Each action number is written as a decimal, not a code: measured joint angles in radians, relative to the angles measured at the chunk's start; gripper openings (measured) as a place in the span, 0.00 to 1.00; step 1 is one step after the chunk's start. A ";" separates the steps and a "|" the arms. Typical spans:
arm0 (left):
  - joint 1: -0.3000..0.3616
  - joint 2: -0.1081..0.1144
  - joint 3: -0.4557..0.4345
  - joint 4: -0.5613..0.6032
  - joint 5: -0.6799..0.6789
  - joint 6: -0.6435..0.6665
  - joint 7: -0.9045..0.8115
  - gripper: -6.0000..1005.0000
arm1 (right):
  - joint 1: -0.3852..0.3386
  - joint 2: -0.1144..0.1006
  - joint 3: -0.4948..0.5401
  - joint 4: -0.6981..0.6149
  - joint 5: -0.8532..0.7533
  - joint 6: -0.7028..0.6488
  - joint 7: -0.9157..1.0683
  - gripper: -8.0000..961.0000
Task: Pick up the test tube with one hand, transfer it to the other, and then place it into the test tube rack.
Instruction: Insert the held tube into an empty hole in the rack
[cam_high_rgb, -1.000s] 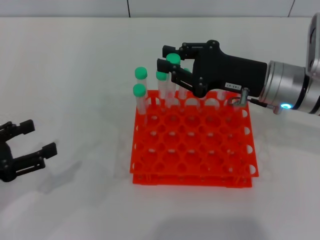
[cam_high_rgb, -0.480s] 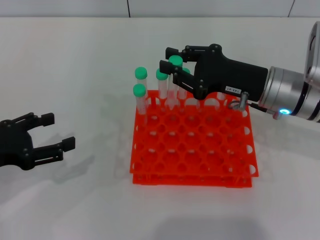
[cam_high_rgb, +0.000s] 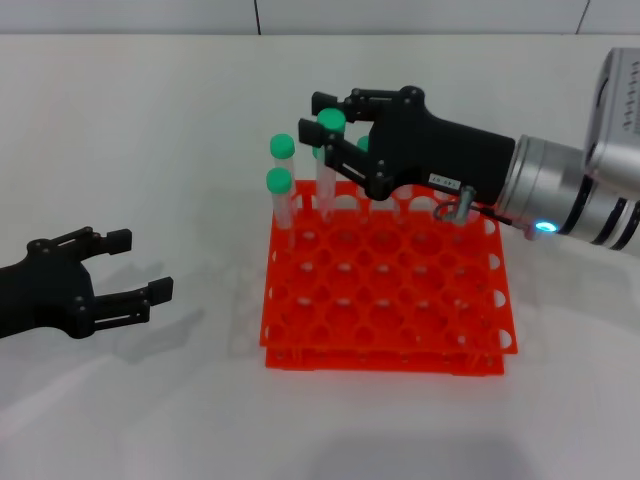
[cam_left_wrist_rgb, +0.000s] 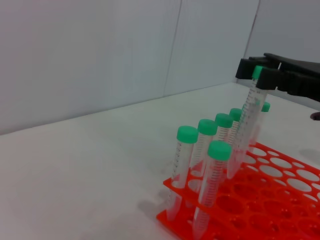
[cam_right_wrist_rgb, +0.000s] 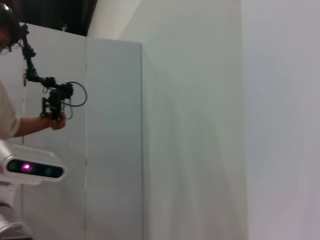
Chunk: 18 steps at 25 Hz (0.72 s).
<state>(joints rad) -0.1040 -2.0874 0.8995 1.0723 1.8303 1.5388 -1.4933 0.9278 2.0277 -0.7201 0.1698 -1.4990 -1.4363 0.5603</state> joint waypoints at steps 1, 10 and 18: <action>0.000 0.000 0.002 0.000 -0.001 -0.001 0.000 0.88 | 0.001 0.000 0.045 0.006 -0.051 0.007 -0.007 0.37; 0.000 0.002 0.001 0.001 -0.005 -0.003 0.004 0.88 | -0.009 0.000 0.423 0.034 -0.456 0.078 -0.028 0.38; 0.000 0.003 0.001 0.000 -0.005 -0.003 0.006 0.88 | -0.018 0.000 0.461 0.029 -0.472 0.094 -0.031 0.39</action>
<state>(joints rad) -0.1043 -2.0846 0.9001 1.0723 1.8252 1.5354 -1.4870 0.9097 2.0277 -0.2592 0.1987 -1.9710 -1.3427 0.5297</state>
